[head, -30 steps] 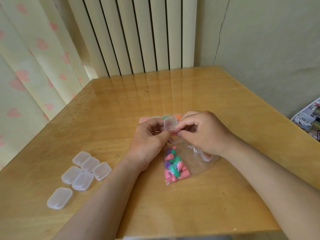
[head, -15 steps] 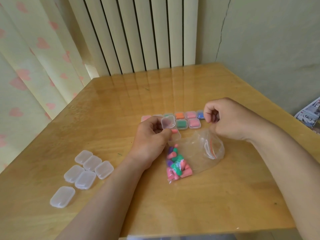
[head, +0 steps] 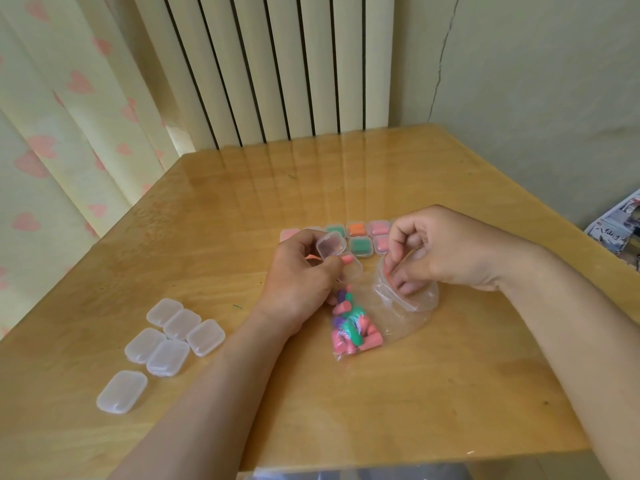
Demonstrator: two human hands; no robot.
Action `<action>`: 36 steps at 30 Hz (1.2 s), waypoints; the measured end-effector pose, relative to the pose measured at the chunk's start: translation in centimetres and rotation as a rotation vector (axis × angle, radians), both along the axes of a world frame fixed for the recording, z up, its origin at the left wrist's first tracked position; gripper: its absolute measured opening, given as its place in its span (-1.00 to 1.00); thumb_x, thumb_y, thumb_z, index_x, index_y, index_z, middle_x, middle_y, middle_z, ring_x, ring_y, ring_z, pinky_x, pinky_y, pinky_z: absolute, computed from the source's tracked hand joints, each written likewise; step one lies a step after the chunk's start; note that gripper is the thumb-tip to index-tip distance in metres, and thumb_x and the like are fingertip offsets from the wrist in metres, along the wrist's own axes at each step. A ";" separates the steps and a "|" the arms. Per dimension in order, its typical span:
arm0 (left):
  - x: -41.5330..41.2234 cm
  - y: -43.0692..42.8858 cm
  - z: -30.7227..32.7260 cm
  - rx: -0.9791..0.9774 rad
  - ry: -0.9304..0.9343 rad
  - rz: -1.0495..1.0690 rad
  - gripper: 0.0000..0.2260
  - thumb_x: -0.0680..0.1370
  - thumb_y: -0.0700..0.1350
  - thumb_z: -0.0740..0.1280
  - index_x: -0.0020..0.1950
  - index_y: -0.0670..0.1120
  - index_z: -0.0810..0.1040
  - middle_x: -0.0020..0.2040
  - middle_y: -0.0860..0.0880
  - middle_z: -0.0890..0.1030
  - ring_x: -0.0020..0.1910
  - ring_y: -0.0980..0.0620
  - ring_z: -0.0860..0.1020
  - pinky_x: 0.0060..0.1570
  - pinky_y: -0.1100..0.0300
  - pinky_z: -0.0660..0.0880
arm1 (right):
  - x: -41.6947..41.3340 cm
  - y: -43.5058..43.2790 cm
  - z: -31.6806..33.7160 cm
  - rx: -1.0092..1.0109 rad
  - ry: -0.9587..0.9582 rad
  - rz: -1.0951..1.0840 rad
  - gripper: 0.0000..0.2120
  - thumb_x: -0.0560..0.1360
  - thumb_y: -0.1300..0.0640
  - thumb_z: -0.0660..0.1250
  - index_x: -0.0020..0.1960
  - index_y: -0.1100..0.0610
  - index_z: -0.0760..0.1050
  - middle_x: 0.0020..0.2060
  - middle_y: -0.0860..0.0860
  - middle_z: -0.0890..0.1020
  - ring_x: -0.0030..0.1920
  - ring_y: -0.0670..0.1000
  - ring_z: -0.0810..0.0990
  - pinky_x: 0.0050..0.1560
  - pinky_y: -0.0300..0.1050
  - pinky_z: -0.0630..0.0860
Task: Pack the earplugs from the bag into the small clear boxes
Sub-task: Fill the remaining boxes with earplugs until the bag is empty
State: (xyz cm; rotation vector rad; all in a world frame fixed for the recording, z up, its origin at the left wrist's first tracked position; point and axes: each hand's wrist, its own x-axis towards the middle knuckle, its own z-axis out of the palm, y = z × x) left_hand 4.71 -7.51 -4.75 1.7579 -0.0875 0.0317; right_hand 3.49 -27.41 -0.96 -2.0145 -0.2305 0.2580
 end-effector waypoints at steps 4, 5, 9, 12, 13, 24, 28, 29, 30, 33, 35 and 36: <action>0.0 -0.1 0.0 0.000 -0.003 0.003 -0.84 0.51 -0.29 0.44 0.07 -0.20 0.57 -0.26 -0.10 0.64 -0.41 0.04 0.60 -0.46 0.20 0.54 | 0.0 0.4 -0.5 -0.041 -0.022 0.017 -0.74 0.40 0.40 0.52 -0.26 0.29 0.42 -0.43 0.12 0.61 -0.35 -0.12 0.67 -0.33 -0.06 0.65; 0.0 -0.1 0.0 0.000 -0.006 0.007 -0.84 0.51 -0.30 0.44 0.07 -0.20 0.57 -0.26 -0.07 0.64 -0.40 0.05 0.62 -0.45 0.21 0.54 | 0.0 0.5 -0.4 -0.054 -0.024 0.022 -0.74 0.42 0.30 0.53 -0.27 0.32 0.45 -0.45 0.12 0.60 -0.37 -0.16 0.66 -0.37 -0.08 0.63; 0.0 -0.1 0.1 -0.017 -0.006 0.008 -0.84 0.52 -0.29 0.43 0.07 -0.15 0.57 -0.27 0.04 0.64 -0.38 0.07 0.65 -0.39 0.19 0.60 | -0.1 0.6 -0.2 -0.083 0.025 0.008 -0.64 0.55 0.06 0.39 -0.22 0.35 0.62 -0.33 0.14 0.69 -0.29 0.09 0.71 -0.47 -0.12 0.59; 0.1 -0.1 -0.1 -0.003 -0.031 0.032 -0.83 0.52 -0.28 0.44 0.06 -0.12 0.56 -0.10 -0.04 0.63 -0.29 0.02 0.69 -0.26 0.12 0.66 | -0.1 0.5 -0.1 -0.058 0.066 0.053 -0.75 0.59 0.17 0.35 -0.18 0.30 0.66 -0.26 0.14 0.71 -0.26 0.06 0.69 -0.45 -0.12 0.57; 0.1 -0.1 -0.2 0.004 -0.045 0.041 -0.82 0.51 -0.28 0.45 0.06 -0.11 0.56 -0.06 -0.06 0.62 -0.26 -0.02 0.70 -0.20 0.04 0.67 | -0.2 0.4 0.0 -0.033 0.076 0.075 -0.81 0.58 0.27 0.35 -0.17 0.28 0.66 -0.26 0.12 0.71 -0.25 0.04 0.68 -0.42 -0.10 0.57; 0.7 0.2 -0.7 0.045 -0.085 0.070 -0.77 0.48 -0.21 0.49 0.06 0.00 0.56 -0.02 -0.07 0.63 -0.27 0.11 0.62 -0.24 0.22 0.61 | 0.5 0.5 -0.6 -0.024 -0.031 0.057 -0.74 0.54 0.28 0.41 -0.26 0.44 0.58 -0.43 0.19 0.61 -0.43 0.08 0.50 -0.43 -0.21 0.46; 0.7 0.3 -0.9 0.057 -0.094 0.079 -0.77 0.48 -0.19 0.47 0.09 -0.02 0.57 0.01 -0.06 0.64 -0.23 0.14 0.60 -0.22 0.28 0.54 | -0.1 1.0 0.1 -0.032 -0.003 0.111 -0.52 0.57 -0.08 0.27 -0.35 0.20 0.67 -0.51 0.08 0.62 -0.53 -0.01 0.47 -0.44 -0.20 0.42; 0.8 0.3 -0.9 0.063 -0.094 0.082 -0.78 0.48 -0.18 0.46 0.09 0.00 0.57 0.01 -0.05 0.64 -0.22 0.14 0.60 -0.21 0.28 0.54 | 0.0 1.0 0.0 -0.036 -0.015 0.106 -0.55 0.60 -0.03 0.29 -0.35 0.18 0.68 -0.51 0.11 0.61 -0.53 -0.01 0.47 -0.43 -0.18 0.42; 0.8 0.3 -0.9 0.066 -0.098 0.082 -0.78 0.48 -0.18 0.46 0.08 0.02 0.56 0.01 -0.04 0.63 -0.21 0.14 0.60 -0.21 0.30 0.55 | 0.0 0.9 -0.1 -0.039 -0.021 0.100 -0.62 0.61 0.07 0.32 -0.29 0.23 0.68 -0.47 0.16 0.63 -0.52 0.01 0.48 -0.42 -0.17 0.43; 0.8 0.3 -0.8 0.058 -0.108 0.076 -0.78 0.49 -0.18 0.48 0.01 0.09 0.54 0.02 -0.03 0.63 -0.18 0.15 0.61 -0.23 0.35 0.55 | 0.1 0.6 -0.6 -0.058 -0.025 0.087 -0.89 0.56 0.31 0.38 -0.07 0.34 0.66 -0.47 0.14 0.62 -0.47 0.10 0.52 -0.39 -0.13 0.46; 0.8 0.2 -0.9 0.057 -0.113 0.074 -0.77 0.49 -0.19 0.48 0.01 0.08 0.54 0.01 -0.04 0.63 -0.22 0.23 0.59 -0.26 0.40 0.52 | 0.2 0.9 -0.9 -0.070 -0.031 0.069 -0.89 0.53 0.38 0.37 -0.04 0.28 0.67 -0.56 0.01 0.56 -0.45 0.12 0.51 -0.40 -0.12 0.44; 0.8 0.2 -0.9 0.056 -0.115 0.072 -0.77 0.49 -0.19 0.48 0.02 0.07 0.54 0.01 -0.04 0.62 -0.25 0.27 0.57 -0.28 0.42 0.50 | 0.2 1.1 -1.1 -0.080 -0.039 0.064 -0.88 0.52 0.38 0.38 -0.06 0.25 0.68 -0.59 0.00 0.54 -0.46 0.11 0.50 -0.41 -0.12 0.42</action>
